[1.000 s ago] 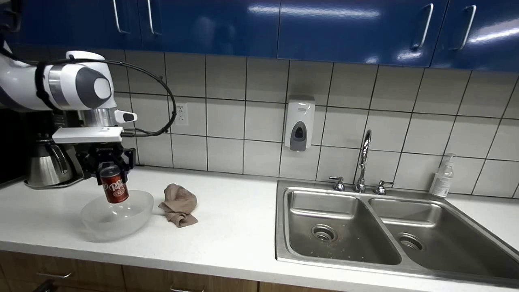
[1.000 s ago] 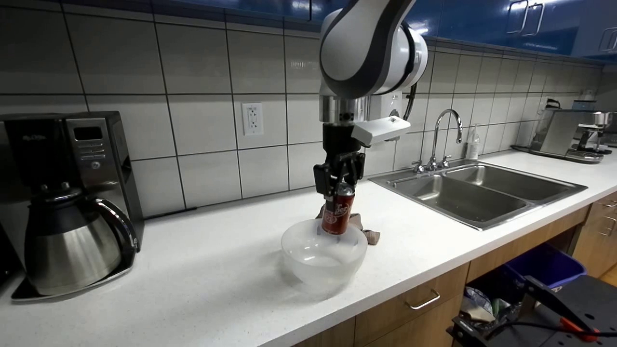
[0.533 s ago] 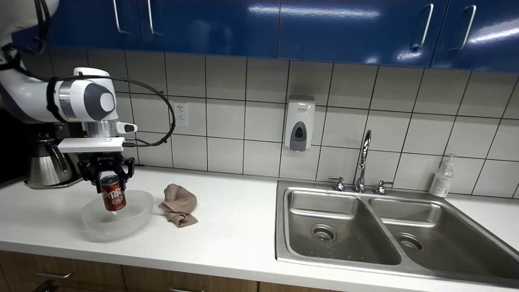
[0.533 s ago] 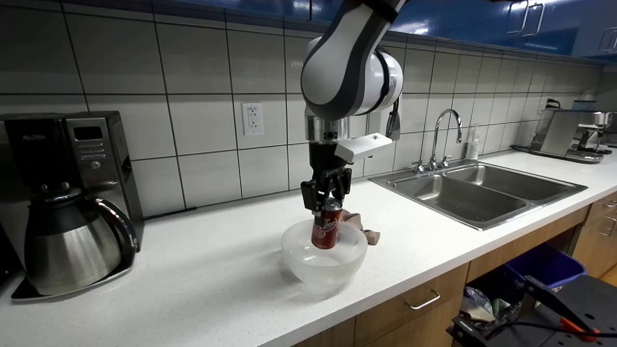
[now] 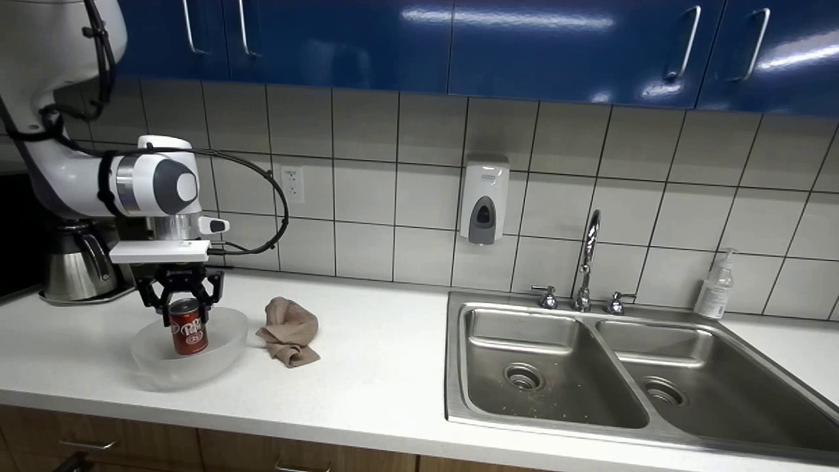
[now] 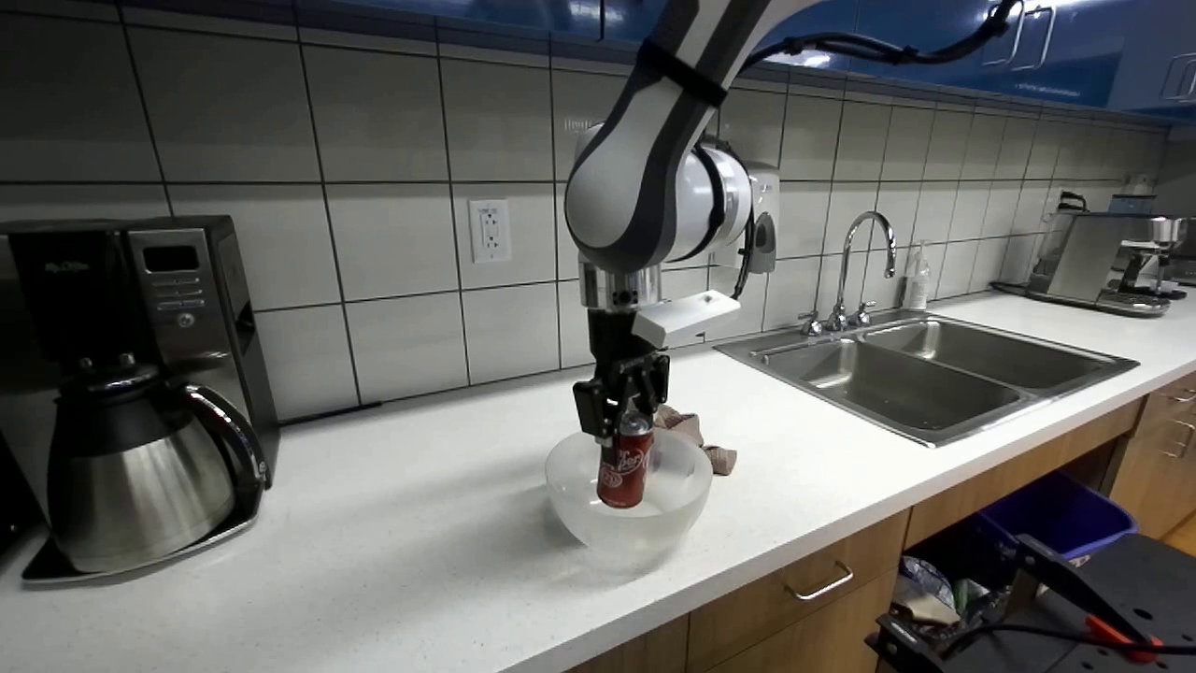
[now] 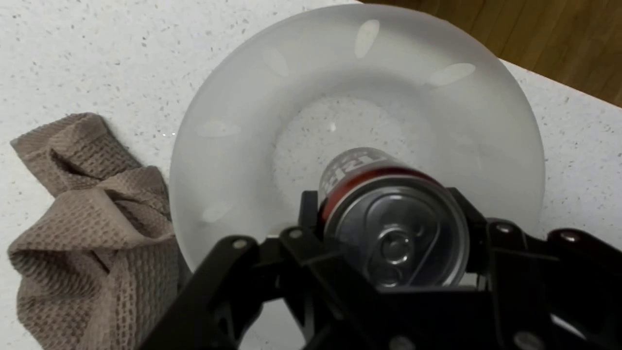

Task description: Pick up the brown dr pepper can and put it in the clear bowl

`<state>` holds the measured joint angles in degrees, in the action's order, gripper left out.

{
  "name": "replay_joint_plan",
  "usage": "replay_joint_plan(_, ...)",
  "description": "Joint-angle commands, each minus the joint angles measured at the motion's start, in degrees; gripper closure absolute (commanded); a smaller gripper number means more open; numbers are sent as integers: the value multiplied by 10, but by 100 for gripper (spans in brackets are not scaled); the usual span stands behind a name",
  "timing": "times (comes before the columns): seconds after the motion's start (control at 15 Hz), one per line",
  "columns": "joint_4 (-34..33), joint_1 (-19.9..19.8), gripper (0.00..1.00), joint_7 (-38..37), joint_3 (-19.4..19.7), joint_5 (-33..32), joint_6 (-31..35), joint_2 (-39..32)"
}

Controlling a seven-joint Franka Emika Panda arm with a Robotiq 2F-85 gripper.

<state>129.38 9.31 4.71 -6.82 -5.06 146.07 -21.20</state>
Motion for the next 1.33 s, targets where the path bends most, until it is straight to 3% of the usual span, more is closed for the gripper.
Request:
replay_joint_plan(0.0, -34, 5, 62, -16, 7, -14, -20, -25)
replay_joint_plan(1.2, -46, 0, 62, -8, 12, -7, -31, -66)
replay_joint_plan(1.27, -47, 0, 14, -10, 13, -7, -34, -67)
